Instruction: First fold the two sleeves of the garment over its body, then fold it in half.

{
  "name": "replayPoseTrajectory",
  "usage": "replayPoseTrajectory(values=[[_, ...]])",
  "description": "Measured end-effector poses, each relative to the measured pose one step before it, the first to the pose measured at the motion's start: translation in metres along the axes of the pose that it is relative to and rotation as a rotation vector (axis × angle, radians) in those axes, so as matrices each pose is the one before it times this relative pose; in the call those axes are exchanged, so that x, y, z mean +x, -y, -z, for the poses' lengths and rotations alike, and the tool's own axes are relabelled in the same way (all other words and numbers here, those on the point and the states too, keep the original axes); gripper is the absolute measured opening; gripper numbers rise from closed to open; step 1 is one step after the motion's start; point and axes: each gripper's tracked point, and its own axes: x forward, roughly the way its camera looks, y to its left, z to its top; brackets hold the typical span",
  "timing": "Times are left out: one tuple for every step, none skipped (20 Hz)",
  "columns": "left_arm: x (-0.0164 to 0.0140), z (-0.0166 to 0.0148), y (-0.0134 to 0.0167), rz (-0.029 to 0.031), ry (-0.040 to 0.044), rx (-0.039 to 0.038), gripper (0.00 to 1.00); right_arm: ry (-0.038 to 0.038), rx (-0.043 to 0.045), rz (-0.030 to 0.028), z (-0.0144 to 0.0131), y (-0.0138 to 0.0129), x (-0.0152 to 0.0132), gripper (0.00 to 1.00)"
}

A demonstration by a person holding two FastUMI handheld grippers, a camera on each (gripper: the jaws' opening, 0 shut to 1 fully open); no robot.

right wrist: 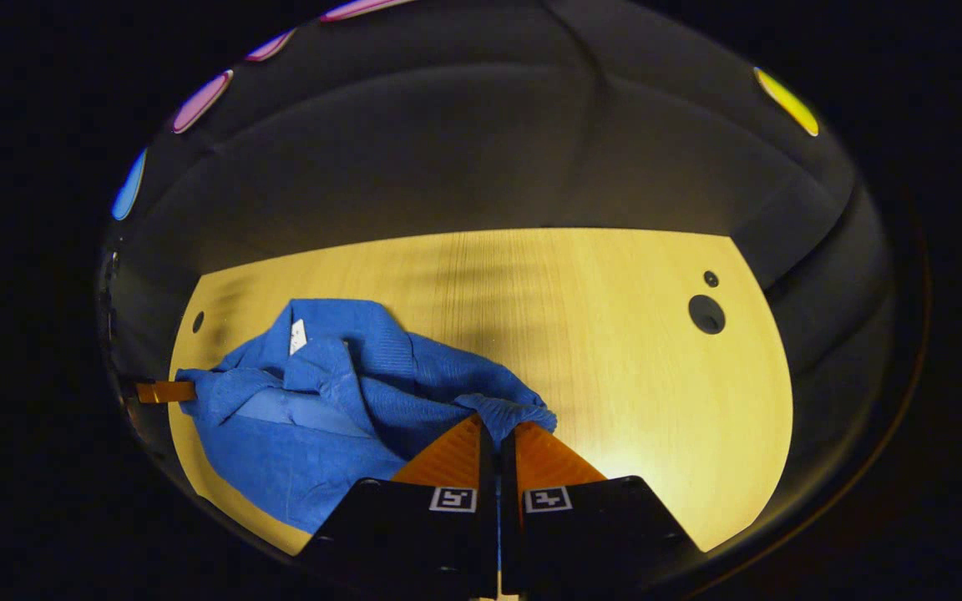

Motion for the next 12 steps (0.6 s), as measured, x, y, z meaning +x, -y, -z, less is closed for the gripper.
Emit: replayPoseTrajectory(values=[[0.00511,-0.00474,0.00079,0.01746,0.00665,-0.02945,0.04,0.00685,0.02188,-0.00426,-0.00618,0.00229,0.00819,0.08],[-0.002,-0.0059,0.00014,0.00719,0.00904,-0.01877,0.05,0.01193,0.04225,-0.02396,-0.00864,-0.00193,0.0058,0.13],[0.00419,-0.00582,-0.00228,-0.00446,0.02137,-0.00832,0.18,0.00841,0.05149,-0.03085,-0.00754,-0.00227,0.00357,0.13],[-0.00224,-0.0087,-0.00136,-0.0106,0.04458,-0.00635,0.28,0.01405,0.06194,-0.04134,-0.00988,-0.00476,0.00164,0.15],[-0.00146,-0.0127,0.00014,-0.00565,0.05922,-0.01966,0.47,0.01584,0.04781,-0.0238,-0.00906,-0.00286,0.00115,0.2],[-0.00117,-0.0108,0.00225,0.00878,0.05277,-0.03689,0.53,0.01693,0.04093,-0.03723,-0.01,-0.00616,0.00074,0.38],[-0.00259,-0.01182,0.00723,0.03684,0.06107,-0.04272,0.53,0.01923,0.00799,-0.00428,-0.00708,0.00287,-0.00252,0.55],[-0.00373,-0.0045,0.00254,0.01172,0.02574,0.00561,0.6,0.03279,0.00635,-0.04523,-0.00961,-0.00769,-0.00391,0.66],[-0.00538,0.00017,-0.00075,-0.02078,-0.00853,0.04551,0.67,0.03623,-0.01507,-0.0144,-0.00792,-0.00107,-0.00321,0.9],[-0.00205,-0.00147,-0.00241,-0.03306,0.00375,0.04007,0.68,0.02596,-0.02353,0.01151,-0.00873,0.00412,-0.00519,0.93],[-0.00575,-0.00668,0.00414,-0.00414,0.02095,0.03085,0.7,0.02816,-0.02051,0.00414,-0.00537,-0.00157,-0.00623,0.98],[-0.00815,-0.0075,0.00407,0.01264,0.03104,0.02767,0.69,0.04001,-0.01714,-0.00284,-0.00811,-0.00324,-0.00507,0.98]])
